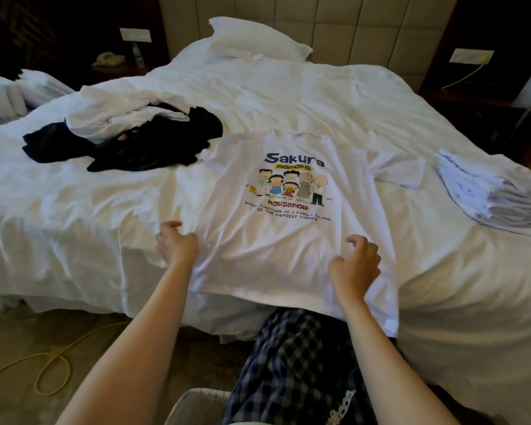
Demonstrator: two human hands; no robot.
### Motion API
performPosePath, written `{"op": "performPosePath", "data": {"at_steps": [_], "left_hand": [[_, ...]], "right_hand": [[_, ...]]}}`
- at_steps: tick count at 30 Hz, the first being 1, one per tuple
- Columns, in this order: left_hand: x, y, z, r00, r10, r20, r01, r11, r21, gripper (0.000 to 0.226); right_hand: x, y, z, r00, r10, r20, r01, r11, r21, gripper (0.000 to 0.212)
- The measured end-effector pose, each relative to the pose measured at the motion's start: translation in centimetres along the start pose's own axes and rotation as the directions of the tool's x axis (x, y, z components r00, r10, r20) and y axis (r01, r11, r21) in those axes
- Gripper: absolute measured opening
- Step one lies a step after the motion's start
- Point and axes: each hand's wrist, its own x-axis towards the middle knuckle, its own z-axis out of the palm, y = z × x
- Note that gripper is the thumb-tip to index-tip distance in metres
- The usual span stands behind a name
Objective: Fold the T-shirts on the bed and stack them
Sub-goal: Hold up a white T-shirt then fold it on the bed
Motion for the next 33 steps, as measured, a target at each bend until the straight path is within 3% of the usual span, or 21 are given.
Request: {"op": "performPosePath", "data": {"at_steps": [4, 10, 13, 19, 24, 26, 33], "left_hand": [[2.6, 3.1, 1.0, 0.988, -0.010, 0.156, 0.018, 0.999, -0.048, 0.037], [7.0, 5.9, 3.6, 0.973, -0.054, 0.223, 0.071, 0.995, -0.069, 0.036], [9.2, 6.9, 5.2, 0.953, -0.116, 0.278, 0.155, 0.980, -0.123, 0.019], [12.4, 9.1, 9.4, 0.872, -0.261, 0.414, 0.410, 0.852, -0.327, 0.017], [15.6, 10.8, 12.9, 0.838, -0.254, 0.482, 0.464, 0.796, -0.388, 0.033], [16.6, 11.4, 14.3, 0.828, -0.261, 0.497, 0.462, 0.820, -0.338, 0.029], [18.1, 14.9, 17.1, 0.902, -0.233, 0.363, 0.330, 0.915, -0.233, 0.023]], "right_hand": [[2.4, -3.6, 2.4, 0.976, -0.141, 0.168, 0.143, 0.990, 0.000, 0.037], [5.9, -8.9, 6.5, 0.900, -0.249, 0.358, 0.259, 0.966, 0.020, 0.034], [7.8, -11.2, 8.7, 0.858, -0.267, 0.439, 0.271, 0.961, 0.055, 0.033], [11.5, -12.7, 12.3, 0.774, -0.291, 0.562, 0.303, 0.950, 0.075, 0.029], [15.4, -12.3, 14.6, 0.754, -0.272, 0.599, 0.252, 0.960, 0.119, 0.024], [16.8, -12.1, 15.4, 0.749, -0.265, 0.607, 0.225, 0.964, 0.143, 0.022], [19.6, -11.9, 16.2, 0.709, -0.160, 0.687, -0.079, 0.950, 0.303, 0.021]]}}
